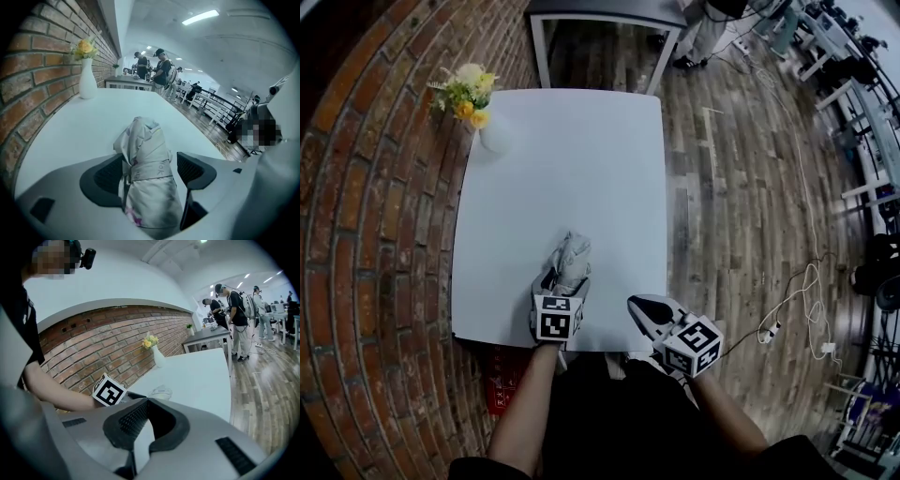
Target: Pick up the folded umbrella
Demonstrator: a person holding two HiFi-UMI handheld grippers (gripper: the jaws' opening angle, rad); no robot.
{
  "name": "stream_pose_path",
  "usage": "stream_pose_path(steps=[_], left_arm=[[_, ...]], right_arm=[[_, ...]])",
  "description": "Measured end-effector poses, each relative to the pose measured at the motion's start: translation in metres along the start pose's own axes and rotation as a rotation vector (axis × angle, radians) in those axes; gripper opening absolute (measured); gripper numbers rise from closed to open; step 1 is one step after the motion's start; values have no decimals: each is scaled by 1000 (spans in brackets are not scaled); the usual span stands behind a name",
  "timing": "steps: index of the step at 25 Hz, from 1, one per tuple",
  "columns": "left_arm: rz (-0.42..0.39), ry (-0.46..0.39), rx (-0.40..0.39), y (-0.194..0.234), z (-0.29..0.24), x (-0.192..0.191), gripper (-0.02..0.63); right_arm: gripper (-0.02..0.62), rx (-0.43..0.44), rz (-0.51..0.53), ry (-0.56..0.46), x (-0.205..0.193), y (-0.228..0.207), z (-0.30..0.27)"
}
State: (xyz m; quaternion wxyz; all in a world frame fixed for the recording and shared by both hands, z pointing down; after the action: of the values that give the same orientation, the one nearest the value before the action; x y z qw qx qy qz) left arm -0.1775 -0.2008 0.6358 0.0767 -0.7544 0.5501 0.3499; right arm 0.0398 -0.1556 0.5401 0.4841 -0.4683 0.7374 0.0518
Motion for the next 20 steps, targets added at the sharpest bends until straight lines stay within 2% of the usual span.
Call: stream_pose_path(steps=[7, 12, 16, 20], left_arm=[[-62, 108, 20, -5, -17, -10, 375], [-101, 147, 61, -4, -26, -15, 374], [-87, 134, 84, -2, -25, -15, 372], [-59, 111, 80, -2, -23, -15, 333]], right_arm=[[21, -37, -25, 4, -4, -3, 4], [21, -64, -39, 8, -9, -8, 10], [21, -73, -51, 12, -12, -11, 15], [21, -66, -55, 18, -16, -14, 20]])
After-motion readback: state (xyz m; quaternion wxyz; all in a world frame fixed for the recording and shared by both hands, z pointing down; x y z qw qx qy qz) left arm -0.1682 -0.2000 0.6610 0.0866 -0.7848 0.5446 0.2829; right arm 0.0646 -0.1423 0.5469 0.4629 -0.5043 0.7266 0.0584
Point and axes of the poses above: the fingertips, and each gripper's own axes: z backward along the fingers, y to its left, x out of its top, the point moved 9 cm from there along z, backward along the fingers, and after that the axes turned 6 degrees about -x, right-handed, at the moved point
